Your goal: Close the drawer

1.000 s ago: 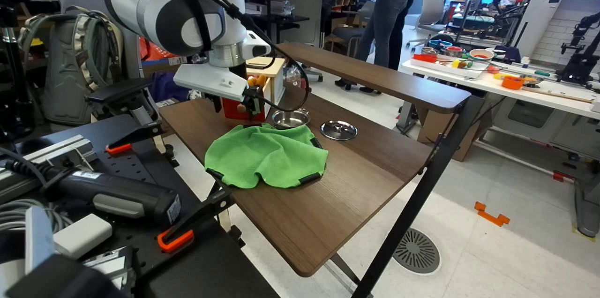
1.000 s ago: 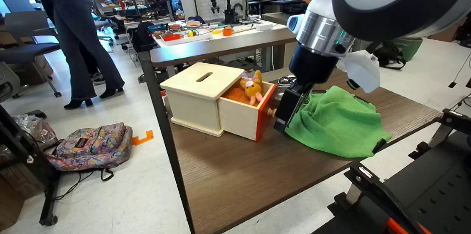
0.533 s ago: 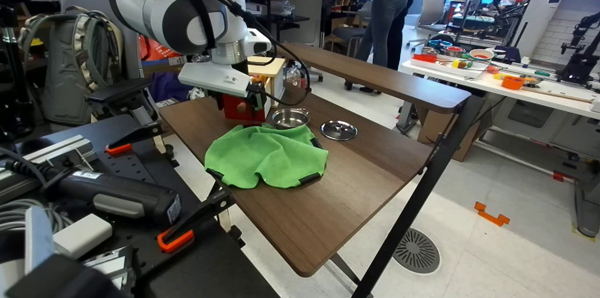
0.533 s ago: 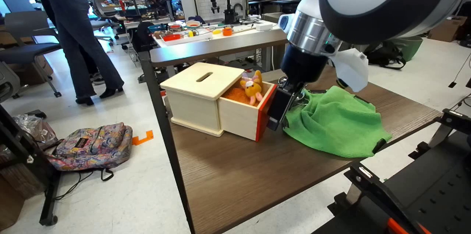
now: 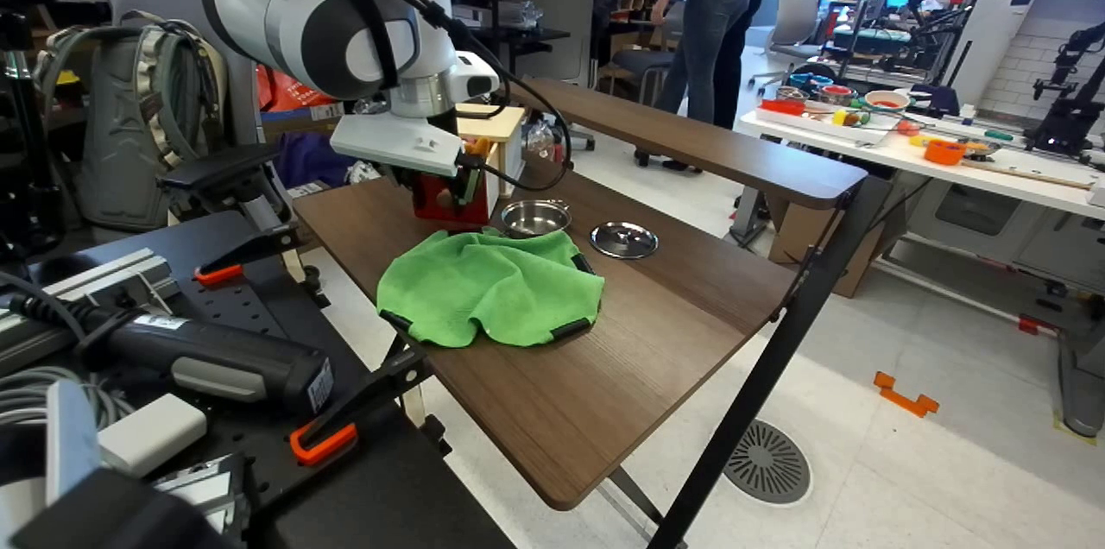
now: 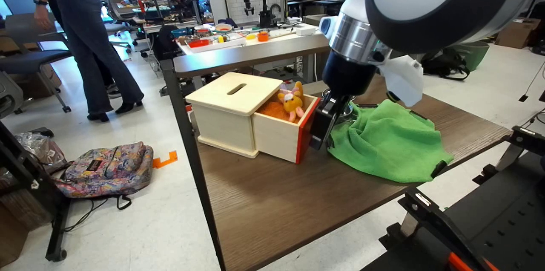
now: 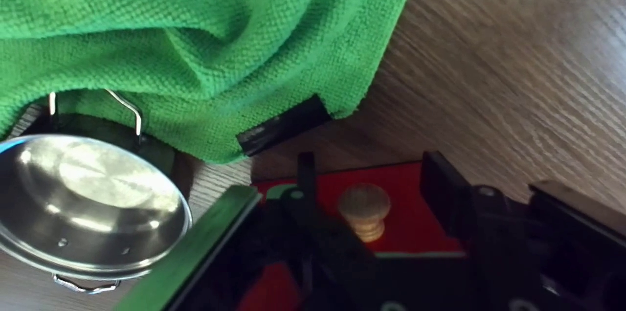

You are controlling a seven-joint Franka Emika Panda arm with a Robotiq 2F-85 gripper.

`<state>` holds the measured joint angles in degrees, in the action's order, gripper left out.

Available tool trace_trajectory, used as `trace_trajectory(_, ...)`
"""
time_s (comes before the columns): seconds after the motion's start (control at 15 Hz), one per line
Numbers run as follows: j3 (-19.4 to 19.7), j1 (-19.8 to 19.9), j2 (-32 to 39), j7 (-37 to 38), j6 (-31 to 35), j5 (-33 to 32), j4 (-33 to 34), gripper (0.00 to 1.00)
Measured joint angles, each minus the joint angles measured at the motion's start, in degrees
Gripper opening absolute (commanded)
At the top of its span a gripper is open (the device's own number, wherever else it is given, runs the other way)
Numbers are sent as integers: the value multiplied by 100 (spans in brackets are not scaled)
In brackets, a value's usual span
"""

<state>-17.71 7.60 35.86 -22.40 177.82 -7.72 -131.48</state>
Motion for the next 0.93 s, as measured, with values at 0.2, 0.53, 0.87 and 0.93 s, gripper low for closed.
trace_trajectory(0.2,24,0,0,0,0,0,0,5)
trace_trajectory(0.53,49,-3,-1,0,0,0,0,6)
trace_trajectory(0.87,105,-76,-14,0,-13,0,8,6)
trace_trajectory(0.93,125,-103,-19,4,-16,0,10,6)
